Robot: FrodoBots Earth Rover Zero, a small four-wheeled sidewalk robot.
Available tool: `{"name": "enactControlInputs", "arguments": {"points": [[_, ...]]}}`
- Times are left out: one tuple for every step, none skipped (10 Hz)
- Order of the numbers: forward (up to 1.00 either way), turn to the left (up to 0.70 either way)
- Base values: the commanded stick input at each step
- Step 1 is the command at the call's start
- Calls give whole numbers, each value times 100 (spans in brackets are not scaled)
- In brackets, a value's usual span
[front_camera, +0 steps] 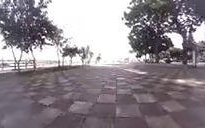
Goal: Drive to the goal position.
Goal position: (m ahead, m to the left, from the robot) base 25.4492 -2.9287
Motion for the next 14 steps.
{"name": "enactControlInputs", "arguments": {"points": [[70, 0], [70, 0], [70, 0], [70, 0], [70, 0], [70, 0], [70, 0], [70, 0], [70, 0], [70, 0], [70, 0], [70, 0], [70, 0], [70, 0]]}}
